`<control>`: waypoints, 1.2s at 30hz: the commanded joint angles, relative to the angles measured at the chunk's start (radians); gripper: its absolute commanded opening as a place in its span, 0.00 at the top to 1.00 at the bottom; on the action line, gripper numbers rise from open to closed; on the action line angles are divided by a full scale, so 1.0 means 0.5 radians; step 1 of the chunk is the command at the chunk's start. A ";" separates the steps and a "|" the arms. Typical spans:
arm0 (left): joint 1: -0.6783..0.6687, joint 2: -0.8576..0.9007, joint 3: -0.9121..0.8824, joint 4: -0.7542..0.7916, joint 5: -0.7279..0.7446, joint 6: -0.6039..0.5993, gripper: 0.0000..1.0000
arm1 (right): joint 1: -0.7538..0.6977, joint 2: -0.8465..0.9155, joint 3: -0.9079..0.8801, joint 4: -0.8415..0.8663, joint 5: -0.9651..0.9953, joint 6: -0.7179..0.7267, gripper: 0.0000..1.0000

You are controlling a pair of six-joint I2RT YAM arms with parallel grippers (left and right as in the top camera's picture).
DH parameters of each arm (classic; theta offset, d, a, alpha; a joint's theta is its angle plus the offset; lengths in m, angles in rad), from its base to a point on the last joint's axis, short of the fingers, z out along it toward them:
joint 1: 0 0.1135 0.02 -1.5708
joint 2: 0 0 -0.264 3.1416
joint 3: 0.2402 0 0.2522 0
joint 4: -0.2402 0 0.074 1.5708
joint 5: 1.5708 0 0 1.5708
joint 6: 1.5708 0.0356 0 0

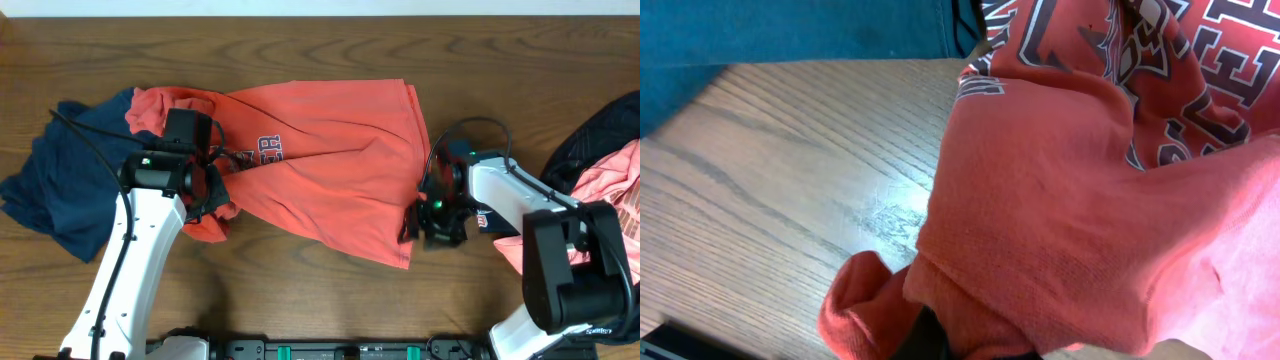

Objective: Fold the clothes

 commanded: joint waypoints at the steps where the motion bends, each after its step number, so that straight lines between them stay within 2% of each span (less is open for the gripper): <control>1: 0.010 -0.025 0.012 -0.005 -0.053 -0.018 0.94 | -0.061 0.008 0.053 0.166 0.152 0.111 0.50; 7: 0.010 -0.025 0.012 -0.005 -0.053 -0.018 0.94 | -0.315 0.008 0.261 0.378 0.201 0.091 0.50; 13: 0.010 -0.025 0.012 -0.004 -0.053 -0.018 0.94 | -0.492 0.008 0.340 0.424 0.549 0.015 0.52; 22: 0.010 -0.025 0.012 -0.004 -0.053 -0.018 0.94 | -0.698 0.008 0.275 -0.047 1.201 0.089 0.52; 27: 0.010 -0.025 0.012 -0.005 -0.053 -0.018 0.94 | -0.898 0.008 0.208 -0.318 1.592 0.464 0.53; 29: 0.010 -0.025 0.012 -0.005 -0.053 -0.018 0.94 | -1.025 0.008 0.207 -0.365 1.658 0.565 0.53; 33: 0.010 -0.025 0.012 -0.007 -0.053 -0.018 0.94 | -1.335 0.008 0.211 -0.374 1.630 0.573 0.55; 36: 0.010 -0.025 0.012 -0.005 -0.053 -0.018 0.94 | -1.521 0.008 0.211 -0.388 1.554 0.575 0.62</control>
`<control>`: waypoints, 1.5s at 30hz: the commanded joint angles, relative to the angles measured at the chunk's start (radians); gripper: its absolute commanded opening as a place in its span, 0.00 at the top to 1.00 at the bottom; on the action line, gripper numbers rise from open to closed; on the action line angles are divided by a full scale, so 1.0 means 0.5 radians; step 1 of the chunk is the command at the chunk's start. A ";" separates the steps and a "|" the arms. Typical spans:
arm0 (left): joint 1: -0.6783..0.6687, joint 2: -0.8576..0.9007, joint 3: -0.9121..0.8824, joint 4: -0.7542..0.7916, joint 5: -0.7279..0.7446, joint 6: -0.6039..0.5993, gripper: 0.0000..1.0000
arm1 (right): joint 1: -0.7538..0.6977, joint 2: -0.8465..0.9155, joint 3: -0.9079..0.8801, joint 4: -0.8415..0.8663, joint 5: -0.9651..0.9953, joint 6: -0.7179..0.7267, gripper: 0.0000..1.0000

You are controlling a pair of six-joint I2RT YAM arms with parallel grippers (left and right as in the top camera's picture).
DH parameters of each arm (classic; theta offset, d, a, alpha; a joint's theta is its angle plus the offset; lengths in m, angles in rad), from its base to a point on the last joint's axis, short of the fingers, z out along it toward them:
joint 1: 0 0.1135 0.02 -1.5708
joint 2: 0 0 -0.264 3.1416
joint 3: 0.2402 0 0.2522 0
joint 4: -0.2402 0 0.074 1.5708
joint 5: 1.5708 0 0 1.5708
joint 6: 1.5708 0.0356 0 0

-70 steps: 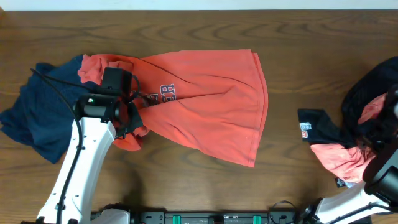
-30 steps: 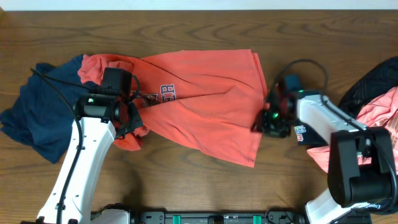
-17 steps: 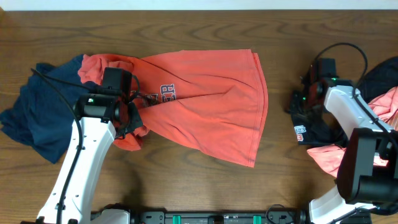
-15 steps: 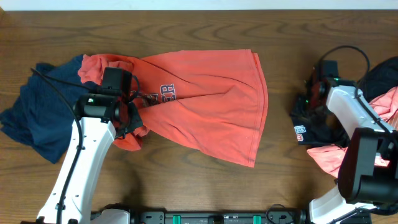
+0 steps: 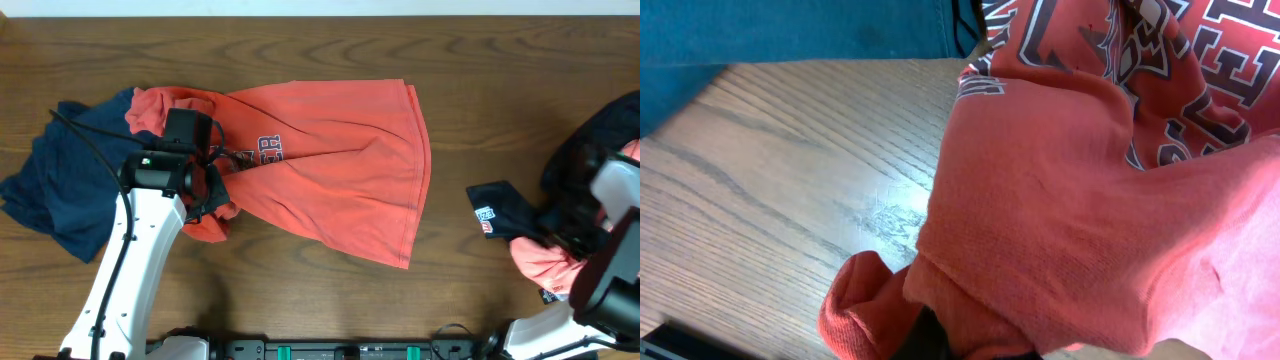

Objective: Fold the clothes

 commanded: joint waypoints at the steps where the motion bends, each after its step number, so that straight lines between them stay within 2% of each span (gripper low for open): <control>1: 0.010 -0.025 0.012 -0.005 -0.053 -0.018 0.94 | -0.177 0.006 0.002 -0.025 0.044 0.127 0.63; 5: 0.010 -0.025 0.012 -0.006 -0.053 -0.018 0.94 | -0.306 -0.060 0.009 0.011 -0.137 0.123 0.62; 7: 0.010 -0.025 0.012 -0.005 -0.053 -0.018 0.94 | -0.304 -0.118 0.010 0.104 -0.404 -0.111 0.62; 11: 0.010 -0.025 0.012 -0.002 -0.053 -0.018 0.94 | -0.220 -0.275 0.010 0.266 -1.295 -0.788 0.60; 15: 0.010 -0.025 0.012 -0.004 -0.053 -0.018 0.94 | -0.078 -0.407 0.010 0.299 -1.563 -0.953 0.56; 21: 0.010 -0.025 0.012 0.006 -0.053 -0.018 0.94 | 0.188 -0.390 0.004 0.388 -1.527 -0.964 0.57; 28: 0.010 -0.025 0.012 0.005 -0.053 -0.018 0.94 | 0.445 -0.210 -0.004 0.578 -1.380 -0.961 0.58; 36: 0.010 -0.025 0.012 0.005 -0.053 -0.018 0.93 | 0.493 0.103 -0.004 0.584 -1.000 -0.825 0.57; 39: 0.010 -0.025 0.012 0.005 -0.053 -0.018 0.94 | 0.448 0.146 -0.004 0.510 -0.760 -0.701 0.62; 45: 0.010 -0.025 0.012 0.004 -0.053 -0.018 0.94 | 0.186 0.092 -0.001 0.164 0.090 -0.091 0.62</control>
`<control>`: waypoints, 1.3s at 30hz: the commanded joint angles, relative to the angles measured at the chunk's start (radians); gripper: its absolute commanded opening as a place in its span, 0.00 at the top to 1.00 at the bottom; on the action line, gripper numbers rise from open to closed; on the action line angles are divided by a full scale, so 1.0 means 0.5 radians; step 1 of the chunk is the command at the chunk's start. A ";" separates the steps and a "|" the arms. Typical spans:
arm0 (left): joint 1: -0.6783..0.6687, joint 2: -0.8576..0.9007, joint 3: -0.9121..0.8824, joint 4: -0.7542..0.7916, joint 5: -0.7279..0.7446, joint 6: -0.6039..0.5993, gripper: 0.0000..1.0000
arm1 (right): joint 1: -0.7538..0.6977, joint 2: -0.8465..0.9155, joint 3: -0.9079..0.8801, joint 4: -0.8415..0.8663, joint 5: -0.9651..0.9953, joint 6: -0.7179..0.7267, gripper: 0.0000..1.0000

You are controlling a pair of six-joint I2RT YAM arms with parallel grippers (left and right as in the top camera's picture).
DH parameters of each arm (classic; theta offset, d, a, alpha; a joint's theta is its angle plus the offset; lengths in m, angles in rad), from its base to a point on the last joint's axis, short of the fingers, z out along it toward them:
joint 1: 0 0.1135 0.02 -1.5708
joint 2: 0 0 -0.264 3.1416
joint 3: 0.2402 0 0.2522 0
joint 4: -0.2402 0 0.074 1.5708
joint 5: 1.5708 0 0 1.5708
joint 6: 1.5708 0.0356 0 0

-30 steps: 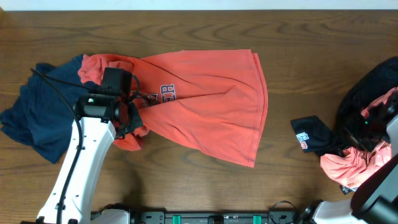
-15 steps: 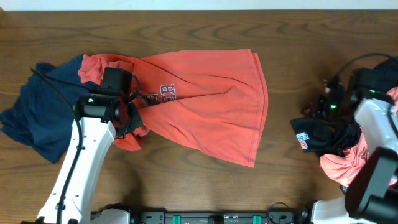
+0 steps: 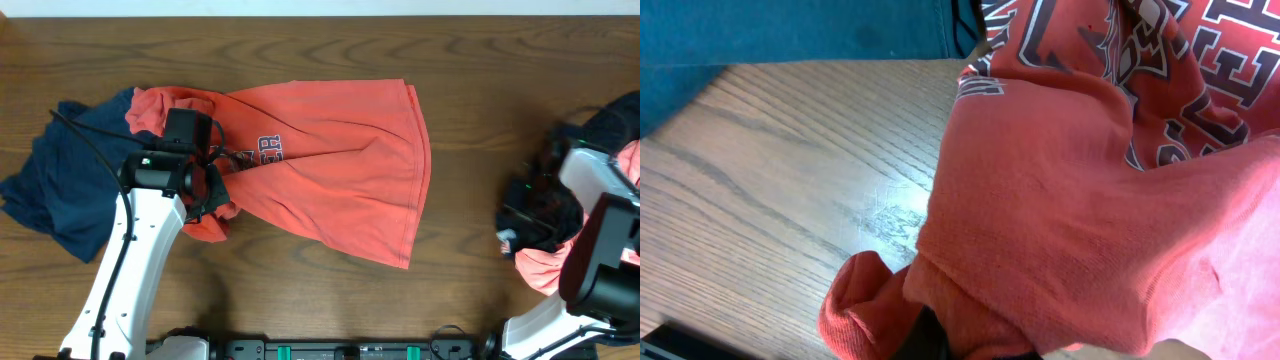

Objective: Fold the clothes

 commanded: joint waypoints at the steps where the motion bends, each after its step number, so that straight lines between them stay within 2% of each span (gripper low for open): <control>1: 0.010 -0.025 0.012 0.002 -0.054 -0.018 0.93 | -0.185 -0.018 -0.015 -0.130 0.643 0.504 0.62; 3: 0.010 -0.025 0.012 0.002 -0.054 -0.018 0.93 | -0.307 -0.065 -0.014 -0.195 0.668 0.628 0.62; 8: 0.010 -0.025 0.012 0.002 -0.054 -0.018 0.93 | -0.478 -0.236 -0.014 -0.169 0.472 0.632 0.62; 10: 0.010 -0.025 0.012 0.002 -0.054 -0.018 0.94 | -0.479 -0.333 -0.014 -0.078 0.234 0.429 0.61; 12: 0.010 -0.025 0.012 0.002 -0.054 -0.018 0.93 | -0.449 -0.428 -0.014 0.040 -0.227 0.091 0.59; 13: 0.010 -0.025 0.012 0.002 -0.054 -0.018 0.93 | -0.418 -0.484 -0.014 0.092 -0.517 -0.120 0.56; 15: 0.010 -0.025 0.012 0.002 -0.054 -0.018 0.93 | -0.349 -0.561 -0.014 0.108 -0.882 -0.347 0.47; 20: 0.010 -0.025 0.012 0.002 -0.054 -0.018 0.93 | -0.058 -0.626 -0.017 -0.101 -1.118 -0.565 0.39; 25: 0.010 -0.025 0.012 0.002 -0.054 -0.018 0.93 | 0.294 -0.621 -0.121 -0.220 -1.158 -0.552 0.40; 31: 0.010 -0.025 0.012 0.001 -0.054 -0.018 0.93 | 0.687 -0.621 -0.384 -0.153 -1.157 -0.277 0.40; 39: 0.010 -0.025 0.012 0.002 -0.053 -0.018 0.93 | 1.138 -0.619 -0.764 0.254 -1.270 0.134 0.40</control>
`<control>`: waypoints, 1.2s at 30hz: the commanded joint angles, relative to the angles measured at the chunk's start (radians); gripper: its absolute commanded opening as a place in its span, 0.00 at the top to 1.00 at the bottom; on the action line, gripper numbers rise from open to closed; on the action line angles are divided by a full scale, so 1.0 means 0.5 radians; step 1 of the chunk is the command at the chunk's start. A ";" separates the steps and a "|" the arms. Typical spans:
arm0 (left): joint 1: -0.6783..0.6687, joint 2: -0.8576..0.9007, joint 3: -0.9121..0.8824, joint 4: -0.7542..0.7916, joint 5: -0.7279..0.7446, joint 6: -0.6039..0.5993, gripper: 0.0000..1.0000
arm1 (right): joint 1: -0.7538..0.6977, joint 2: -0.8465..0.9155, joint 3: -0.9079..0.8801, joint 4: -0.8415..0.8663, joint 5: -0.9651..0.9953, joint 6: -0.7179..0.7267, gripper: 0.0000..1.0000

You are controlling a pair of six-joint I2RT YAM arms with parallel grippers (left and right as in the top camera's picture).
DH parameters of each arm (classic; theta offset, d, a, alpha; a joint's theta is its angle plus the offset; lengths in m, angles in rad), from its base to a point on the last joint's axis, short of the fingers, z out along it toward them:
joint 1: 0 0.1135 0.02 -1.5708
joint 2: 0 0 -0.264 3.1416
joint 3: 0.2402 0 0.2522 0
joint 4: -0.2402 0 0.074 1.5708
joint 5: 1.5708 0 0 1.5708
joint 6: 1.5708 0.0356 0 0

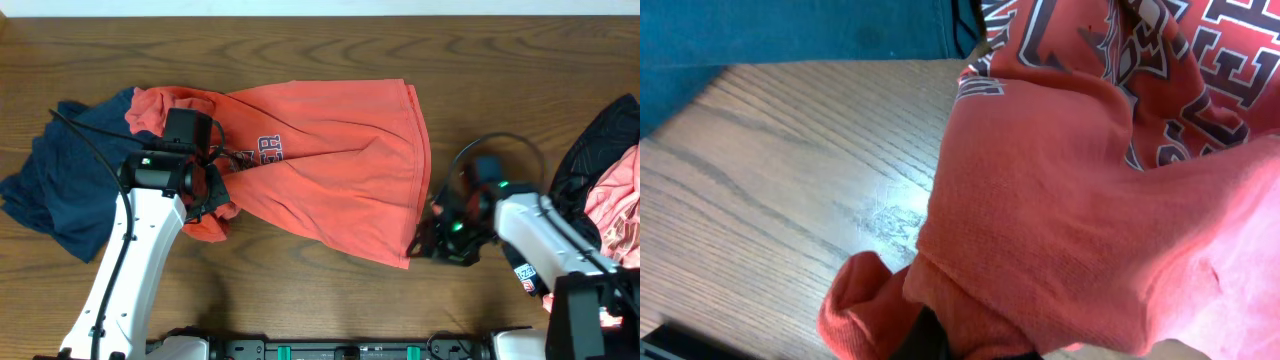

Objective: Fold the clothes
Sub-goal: 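Grasp the orange shirt's right hem with the right gripper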

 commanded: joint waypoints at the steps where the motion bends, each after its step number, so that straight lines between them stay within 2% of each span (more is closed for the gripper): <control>1: 0.010 -0.025 0.012 0.001 -0.053 -0.018 0.93 | 0.173 -0.006 -0.105 0.142 -0.093 0.307 0.41; 6: 0.010 -0.025 0.012 0.001 -0.053 -0.018 0.93 | 0.378 -0.006 -0.172 0.386 0.010 0.567 0.41; 10: 0.010 -0.025 0.012 0.001 -0.053 -0.018 0.93 | 0.463 -0.006 -0.173 0.400 0.249 0.747 0.40; 13: 0.010 -0.025 0.012 0.001 -0.053 -0.018 0.93 | 0.486 -0.006 -0.174 0.391 0.332 0.793 0.44; 14: 0.010 -0.025 0.012 0.001 -0.053 -0.018 0.93 | 0.489 -0.006 -0.174 0.391 0.347 0.823 0.49; 16: 0.010 -0.025 0.012 0.001 -0.053 -0.018 0.93 | 0.490 -0.005 -0.174 0.398 0.381 0.886 0.66; 18: 0.010 -0.025 0.012 0.001 -0.053 -0.018 0.93 | 0.489 -0.005 -0.174 0.409 0.452 0.960 0.80; 22: 0.010 -0.025 0.012 0.000 -0.053 -0.018 0.93 | 0.475 -0.005 -0.174 0.491 0.495 0.984 0.99; 25: 0.010 -0.025 0.012 0.001 -0.053 -0.018 0.93 | 0.453 -0.008 -0.154 0.603 0.523 0.928 0.99; 28: 0.009 -0.025 0.012 0.002 0.020 -0.018 0.93 | 0.341 -0.028 -0.033 0.554 0.660 0.888 0.99; 33: -0.009 -0.021 -0.001 0.002 0.401 -0.018 0.93 | 0.008 -0.098 0.349 0.216 0.890 0.683 0.99; 36: -0.060 -0.021 -0.037 0.001 0.472 -0.018 0.93 | -0.211 -0.105 0.592 0.016 1.068 0.558 0.99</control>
